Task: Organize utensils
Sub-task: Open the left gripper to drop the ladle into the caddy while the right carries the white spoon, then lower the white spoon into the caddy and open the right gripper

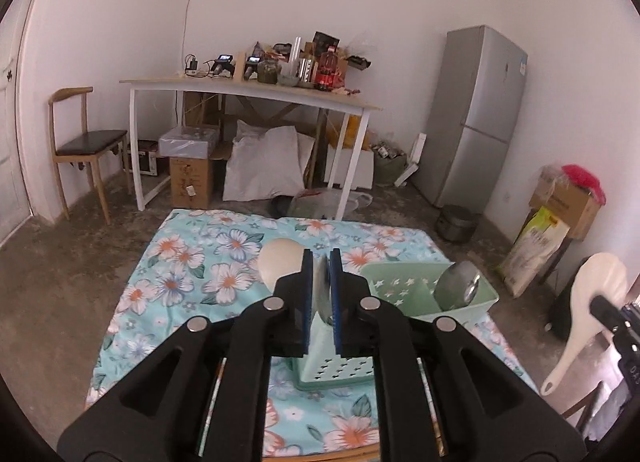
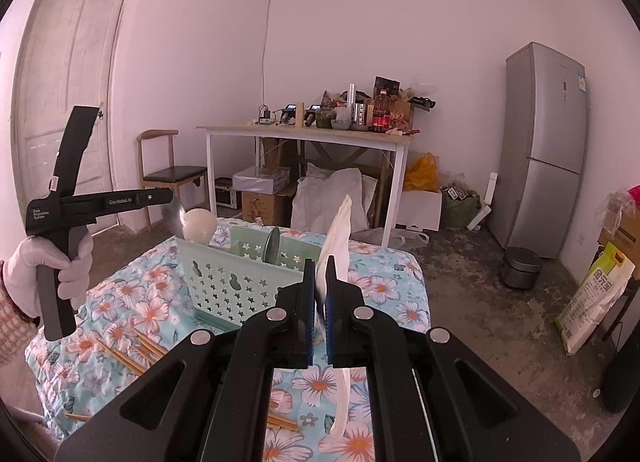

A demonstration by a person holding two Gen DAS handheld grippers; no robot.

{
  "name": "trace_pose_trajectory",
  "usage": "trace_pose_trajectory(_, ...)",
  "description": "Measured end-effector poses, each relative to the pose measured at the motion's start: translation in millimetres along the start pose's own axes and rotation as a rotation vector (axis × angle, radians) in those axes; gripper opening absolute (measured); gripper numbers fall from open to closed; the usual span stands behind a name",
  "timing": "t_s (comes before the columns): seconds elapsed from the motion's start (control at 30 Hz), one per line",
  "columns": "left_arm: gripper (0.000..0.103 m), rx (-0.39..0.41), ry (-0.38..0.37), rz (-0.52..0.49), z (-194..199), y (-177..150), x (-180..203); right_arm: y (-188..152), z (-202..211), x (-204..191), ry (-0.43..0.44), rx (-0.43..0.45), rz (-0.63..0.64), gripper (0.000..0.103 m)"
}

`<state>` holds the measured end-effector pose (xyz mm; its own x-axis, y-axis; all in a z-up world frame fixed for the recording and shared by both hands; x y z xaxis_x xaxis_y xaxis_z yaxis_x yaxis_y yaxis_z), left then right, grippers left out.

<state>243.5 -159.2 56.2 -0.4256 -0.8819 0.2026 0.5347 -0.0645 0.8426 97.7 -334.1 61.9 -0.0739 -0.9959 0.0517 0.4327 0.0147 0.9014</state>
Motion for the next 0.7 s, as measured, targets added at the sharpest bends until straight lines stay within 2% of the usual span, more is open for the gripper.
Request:
trace_pose_trajectory(0.07,0.023,0.016,-0.003,0.010,4,3,-2,3,-2,1,0.007,0.001,-0.007,0.004)
trace_pose_trajectory(0.27,0.046,0.055,-0.013,0.038,24,1,-11,34,-3,3,0.064,0.051,-0.032,0.004)
trace_pose_trajectory(0.43,0.054,0.034,-0.025,0.078,42,-29,-29,82,1,1,0.137,0.143,-0.045,0.004)
trace_pose_trajectory(0.57,0.058,-0.035,-0.024,0.113,49,-65,-49,121,-2,1,0.218,0.215,-0.090,0.004)
trace_pose_trajectory(0.7,0.058,-0.098,-0.012,0.126,55,-96,-63,140,-21,-2,0.274,0.237,-0.133,0.004)
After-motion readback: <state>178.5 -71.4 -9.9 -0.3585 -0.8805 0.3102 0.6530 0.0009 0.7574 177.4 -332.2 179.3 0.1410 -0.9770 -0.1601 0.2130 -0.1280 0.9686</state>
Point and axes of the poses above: each gripper's, at about its wrist camera, not at the fingertips, and z roughly against the way its jaws point, x to its right, y to its top, the point moved 10 cm from there along -z, roughly the way its jaws point, and after that the axes turned 5 degrees about -x, right-handed, at the moved point
